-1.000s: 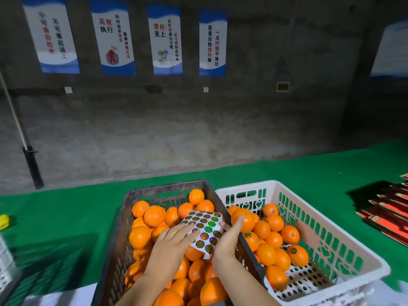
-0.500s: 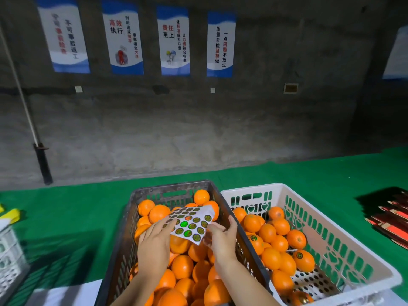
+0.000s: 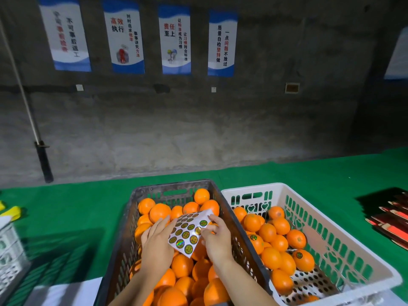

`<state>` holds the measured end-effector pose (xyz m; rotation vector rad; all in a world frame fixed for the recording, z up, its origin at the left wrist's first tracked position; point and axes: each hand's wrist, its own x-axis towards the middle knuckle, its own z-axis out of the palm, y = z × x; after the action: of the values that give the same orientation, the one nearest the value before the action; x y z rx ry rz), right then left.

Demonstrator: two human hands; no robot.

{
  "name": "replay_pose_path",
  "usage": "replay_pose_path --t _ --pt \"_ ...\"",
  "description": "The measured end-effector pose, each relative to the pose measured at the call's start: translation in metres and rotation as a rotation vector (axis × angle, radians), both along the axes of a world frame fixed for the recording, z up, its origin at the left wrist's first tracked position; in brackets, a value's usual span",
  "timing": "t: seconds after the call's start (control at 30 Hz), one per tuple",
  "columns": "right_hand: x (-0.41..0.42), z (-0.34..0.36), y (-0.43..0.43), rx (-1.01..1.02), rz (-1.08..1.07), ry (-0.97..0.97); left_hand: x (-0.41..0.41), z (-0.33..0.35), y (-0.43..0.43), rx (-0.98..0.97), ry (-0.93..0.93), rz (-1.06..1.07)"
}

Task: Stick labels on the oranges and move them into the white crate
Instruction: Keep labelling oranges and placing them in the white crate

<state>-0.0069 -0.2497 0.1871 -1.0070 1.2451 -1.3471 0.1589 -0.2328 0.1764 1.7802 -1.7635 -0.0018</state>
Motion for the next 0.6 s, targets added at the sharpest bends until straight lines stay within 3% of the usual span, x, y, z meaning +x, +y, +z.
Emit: replay_pose_path --t 0.13,0.3,0.4,0.5,0.6 --pt "-0.001 0.001 0.0 -0.047 0.0 0.045 -0.002 0.002 0.001 0.023 0.42 -0.177" --pt "0.0 0.0 -0.001 -0.073 0.003 0.109 -0.003 0.005 -0.002 0.068 0.802 -0.149" --pt "0.001 0.0 0.0 -0.086 0.1 0.119 -0.003 0.009 -0.002 0.079 0.866 -0.119" --pt "0.006 0.002 0.003 -0.122 0.235 0.149 -0.01 0.01 0.005 0.255 0.814 -0.094" --pt "0.008 0.002 0.004 -0.17 0.284 0.18 -0.019 0.02 0.012 0.355 0.993 -0.136"
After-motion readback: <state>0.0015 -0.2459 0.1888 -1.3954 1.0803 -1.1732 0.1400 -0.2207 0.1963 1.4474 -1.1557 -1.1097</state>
